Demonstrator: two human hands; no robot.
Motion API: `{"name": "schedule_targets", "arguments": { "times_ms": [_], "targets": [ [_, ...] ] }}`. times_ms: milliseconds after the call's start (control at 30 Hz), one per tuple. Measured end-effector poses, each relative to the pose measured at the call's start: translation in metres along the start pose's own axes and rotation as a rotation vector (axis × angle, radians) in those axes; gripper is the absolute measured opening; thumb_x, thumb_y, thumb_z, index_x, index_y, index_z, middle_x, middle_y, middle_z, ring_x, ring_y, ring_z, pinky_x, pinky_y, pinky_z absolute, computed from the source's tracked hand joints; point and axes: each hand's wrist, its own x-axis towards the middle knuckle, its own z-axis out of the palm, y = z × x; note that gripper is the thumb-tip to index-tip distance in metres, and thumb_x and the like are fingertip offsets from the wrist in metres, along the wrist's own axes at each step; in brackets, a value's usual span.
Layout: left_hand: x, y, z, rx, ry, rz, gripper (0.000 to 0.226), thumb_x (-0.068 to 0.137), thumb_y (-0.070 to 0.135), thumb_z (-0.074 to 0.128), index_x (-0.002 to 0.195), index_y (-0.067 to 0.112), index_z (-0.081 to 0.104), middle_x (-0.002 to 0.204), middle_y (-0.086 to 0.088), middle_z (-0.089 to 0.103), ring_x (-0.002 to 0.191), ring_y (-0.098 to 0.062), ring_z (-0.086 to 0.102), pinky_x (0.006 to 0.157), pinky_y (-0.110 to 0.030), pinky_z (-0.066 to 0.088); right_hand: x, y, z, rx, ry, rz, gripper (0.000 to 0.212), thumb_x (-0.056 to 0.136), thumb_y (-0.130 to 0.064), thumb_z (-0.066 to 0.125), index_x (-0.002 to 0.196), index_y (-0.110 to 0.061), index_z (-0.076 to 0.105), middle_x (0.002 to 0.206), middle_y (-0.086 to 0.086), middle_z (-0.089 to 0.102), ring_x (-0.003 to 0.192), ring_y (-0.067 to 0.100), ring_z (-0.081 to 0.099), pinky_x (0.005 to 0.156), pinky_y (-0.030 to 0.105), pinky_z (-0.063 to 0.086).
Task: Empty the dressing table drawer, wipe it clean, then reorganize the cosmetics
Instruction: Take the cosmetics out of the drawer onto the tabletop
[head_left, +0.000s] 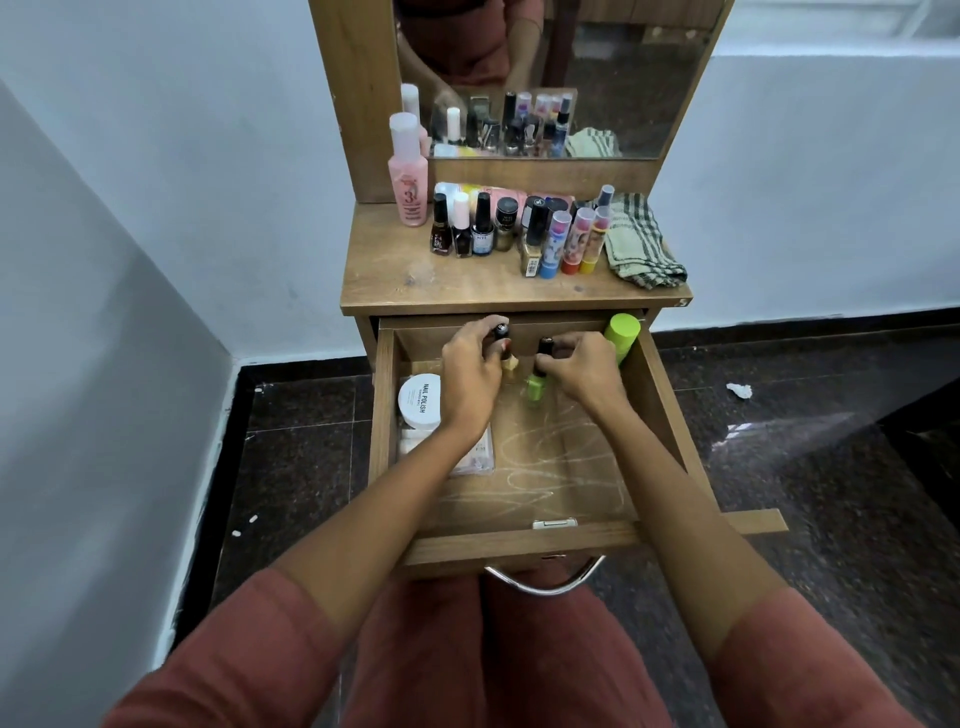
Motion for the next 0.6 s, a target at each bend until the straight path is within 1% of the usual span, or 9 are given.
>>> {"name": "schedule_targets", "arguments": {
  "times_ms": [67,133,200,300,400,467,533,567,600],
  "targets": [
    [-0.001,0.009,-0.008,0.011,0.006,0.019,0.029,0.086,-0.005,0.054,0.113,0.003,0.063,0.113,-0.014,0.066,0.104,-0.023,0.062,0.096,-0.030,0.047,-0.006,-0.009,-0.010,0.040,-0.027,-0.086,0.029,0.077,-0.004,0.068,0.105,0.001,0.067,0.103,0.014,0.070,0.089,0.013,0.062,0.086,0.027,0.051],
    [0.001,0.018,-0.016,0.026,0.015,0.050,0.031,0.087,-0.005,0.052,0.116,0.003,0.061,0.116,-0.014,0.065,0.108,-0.023,0.060,0.097,-0.025,0.045,-0.012,-0.021,-0.022,0.047,-0.026,-0.175,0.028,0.076,0.000,0.068,0.104,0.001,0.067,0.104,0.013,0.070,0.091,0.016,0.064,0.087,0.024,0.052],
    [0.005,0.027,-0.024,0.057,0.029,0.092,0.032,0.088,-0.004,0.051,0.118,0.003,0.060,0.119,-0.013,0.063,0.111,-0.021,0.058,0.094,-0.015,0.039,-0.016,-0.036,-0.034,0.032,-0.025,-0.254,0.029,0.076,0.001,0.068,0.105,0.001,0.066,0.099,0.006,0.066,0.088,0.014,0.060,0.072,0.004,0.048],
    [0.017,0.041,-0.033,0.076,0.056,0.160,0.033,0.087,-0.005,0.051,0.117,0.006,0.061,0.119,-0.012,0.063,0.110,-0.020,0.058,0.086,-0.009,0.036,-0.016,-0.057,-0.044,0.074,-0.039,-0.322,0.031,0.077,0.004,0.067,0.108,0.002,0.063,0.096,0.000,0.057,0.085,0.011,0.055,0.058,-0.001,0.043],
    [0.032,0.053,-0.040,0.091,0.087,0.211,0.035,0.087,-0.007,0.049,0.115,0.007,0.062,0.115,-0.012,0.065,0.101,-0.015,0.058,0.077,-0.002,0.036,-0.008,-0.074,-0.046,0.010,0.027,-0.433,0.027,0.076,0.002,0.068,0.103,-0.004,0.065,0.085,-0.003,0.061,0.074,0.011,0.057,0.054,0.004,0.043],
    [0.043,0.058,-0.042,0.098,0.102,0.232,0.034,0.086,-0.008,0.049,0.114,0.007,0.063,0.112,-0.013,0.065,0.095,-0.009,0.054,0.071,0.004,0.035,0.001,-0.081,-0.044,-0.017,0.054,-0.496,0.025,0.076,0.003,0.067,0.099,-0.004,0.065,0.085,0.004,0.067,0.076,0.015,0.061,0.061,0.013,0.046],
    [0.053,0.061,-0.040,0.094,0.102,0.228,0.034,0.087,-0.007,0.049,0.115,0.007,0.063,0.112,-0.012,0.066,0.097,-0.011,0.057,0.073,0.000,0.037,0.010,-0.086,-0.041,-0.031,0.066,-0.539,0.025,0.075,0.006,0.065,0.098,-0.003,0.065,0.096,0.012,0.068,0.083,0.022,0.065,0.075,0.027,0.055],
    [0.059,0.061,-0.038,0.094,0.099,0.213,0.034,0.087,-0.006,0.050,0.116,0.008,0.062,0.113,-0.012,0.066,0.101,-0.014,0.059,0.077,-0.005,0.039,0.015,-0.088,-0.040,-0.052,0.075,-0.549,0.026,0.075,0.007,0.064,0.099,-0.002,0.065,0.098,0.014,0.068,0.086,0.026,0.066,0.080,0.035,0.055],
    [0.064,0.061,-0.037,0.094,0.093,0.197,0.034,0.088,-0.005,0.050,0.117,0.008,0.062,0.115,-0.011,0.065,0.103,-0.016,0.060,0.080,-0.009,0.040,0.019,-0.090,-0.038,-0.078,0.081,-0.556,0.026,0.076,0.008,0.064,0.100,-0.002,0.064,0.100,0.015,0.068,0.088,0.027,0.066,0.082,0.037,0.055]
  ]
}}
